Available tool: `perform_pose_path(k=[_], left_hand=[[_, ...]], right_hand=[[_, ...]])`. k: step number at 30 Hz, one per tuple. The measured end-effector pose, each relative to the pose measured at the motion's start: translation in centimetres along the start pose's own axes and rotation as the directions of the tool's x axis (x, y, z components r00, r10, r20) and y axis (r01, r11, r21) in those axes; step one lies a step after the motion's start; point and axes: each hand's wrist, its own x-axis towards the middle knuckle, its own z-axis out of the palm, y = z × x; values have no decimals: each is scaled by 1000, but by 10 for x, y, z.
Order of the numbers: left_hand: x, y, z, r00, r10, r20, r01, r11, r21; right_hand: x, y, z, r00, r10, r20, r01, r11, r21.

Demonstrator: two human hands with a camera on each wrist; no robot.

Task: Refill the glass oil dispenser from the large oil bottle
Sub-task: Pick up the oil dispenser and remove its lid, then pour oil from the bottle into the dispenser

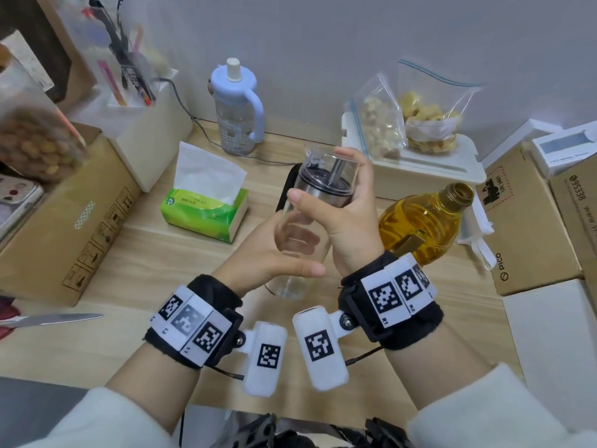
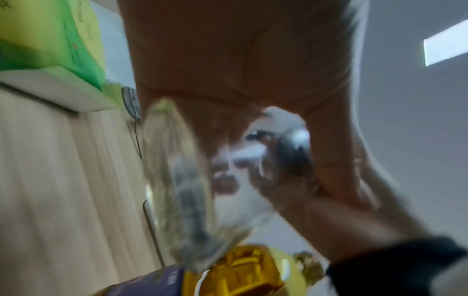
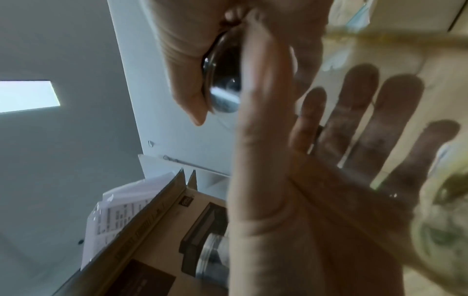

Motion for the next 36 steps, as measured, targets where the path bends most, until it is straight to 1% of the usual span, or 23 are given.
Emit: perform_pose_path(k=[2,5,6,7,9,11,13,15,16,17,19,20,21,23,25,27,28,29,30,32,33,34,36], left_hand=[[3,-8,-2,1000,-2,11,2,1000,-14],[-2,-28,-13,987,-121,108,130,988,-82],[-4,-35,-17,982,-147,118,158,983,-93],[-6,-43,-20,982,-159,99,168,981,-96],[-8,-53,-28,989,-147,14,148,985,-94],[-11,-62,-39,989,-131,-72,124,988,-94],[-18,-70,-51,980,-125,-153,110,989,-104],[-26,-75,-62,965,-130,-228,105,987,-118],[-29,-76,-67,959,-130,-253,102,988,-120],[-32,-76,-71,954,-127,-272,99,988,-115],[-36,-77,-79,949,-119,-291,92,990,-106],[-37,-77,-81,948,-114,-298,87,991,-102],[-37,-78,-83,947,-110,-303,81,991,-106],[-34,-79,-85,946,-102,-306,63,989,-136],[-29,-81,-84,946,-98,-310,49,986,-160],[-23,-82,-80,943,-107,-314,57,985,-164],[-19,-82,-78,941,-110,-320,59,985,-163],[-15,-82,-75,936,-107,-334,55,985,-163],[-12,-82,-72,930,-100,-355,43,985,-166],[-6,-81,-64,912,-86,-401,17,985,-172],[-3,-81,-60,903,-78,-422,6,985,-170],[0,-80,-55,899,-74,-432,0,986,-168],[6,-79,-43,901,-68,-428,-11,984,-180]], right_hand=[[2,4,1,998,51,20,-52,998,26],[17,4,-5,988,156,9,-156,983,102],[23,5,-8,984,177,-10,-175,979,105],[29,6,-11,981,189,-43,-183,977,106],[38,18,-15,975,176,-139,-168,984,64],[45,39,-19,962,152,-228,-169,984,-55],[48,66,-19,955,178,-239,-234,945,-229],[50,98,-17,951,248,-187,-305,858,-414],[51,115,-14,948,275,-158,-316,790,-525],[52,129,-12,952,280,-123,-291,706,-646],[55,148,-7,957,288,-39,-188,511,-839],[56,153,-4,955,298,-6,-138,424,-895],[57,156,-3,953,301,22,-93,359,-929],[59,162,0,951,304,49,-46,298,-954],[61,167,1,954,295,62,-25,281,-959],[61,165,3,949,303,87,-1,276,-961],[60,161,3,950,299,93,0,297,-955],[60,153,3,958,270,99,-2,352,-936],[58,143,3,971,213,105,0,443,-897],[50,117,-2,996,22,86,51,648,-760],[44,104,-6,995,-83,56,99,711,-697],[35,91,-11,985,-173,18,143,744,-652],[16,72,-26,961,-268,-63,183,792,-583]])
